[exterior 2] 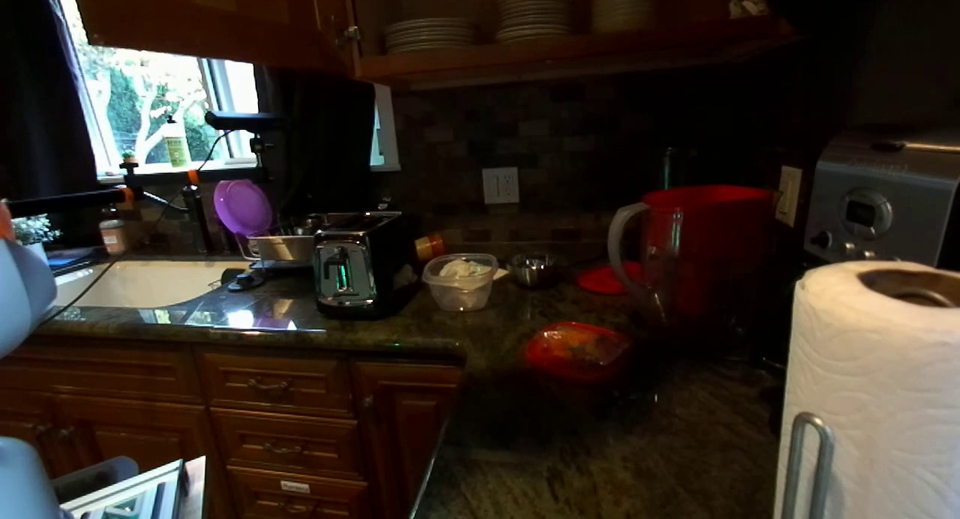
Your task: Close the cupboard
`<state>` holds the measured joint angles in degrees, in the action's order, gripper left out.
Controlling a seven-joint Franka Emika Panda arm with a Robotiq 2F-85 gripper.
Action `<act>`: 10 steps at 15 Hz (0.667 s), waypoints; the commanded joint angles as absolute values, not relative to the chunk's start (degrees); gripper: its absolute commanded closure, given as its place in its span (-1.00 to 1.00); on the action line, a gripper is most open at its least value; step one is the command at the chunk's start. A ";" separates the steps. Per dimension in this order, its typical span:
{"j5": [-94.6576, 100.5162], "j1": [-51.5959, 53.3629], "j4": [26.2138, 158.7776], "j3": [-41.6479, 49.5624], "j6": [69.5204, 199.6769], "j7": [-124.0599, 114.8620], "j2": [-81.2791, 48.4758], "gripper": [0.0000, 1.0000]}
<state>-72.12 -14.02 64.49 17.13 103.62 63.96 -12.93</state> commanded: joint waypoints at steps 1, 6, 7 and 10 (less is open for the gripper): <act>-75.31 -13.16 67.31 14.87 95.90 62.41 -9.71 -1.00; -79.11 -12.34 66.61 11.61 84.81 59.53 -9.20 -1.00; -80.49 -12.74 65.73 11.25 81.55 58.57 -9.52 -1.00; -84.97 -15.05 64.23 12.12 72.53 55.82 -9.58 -1.00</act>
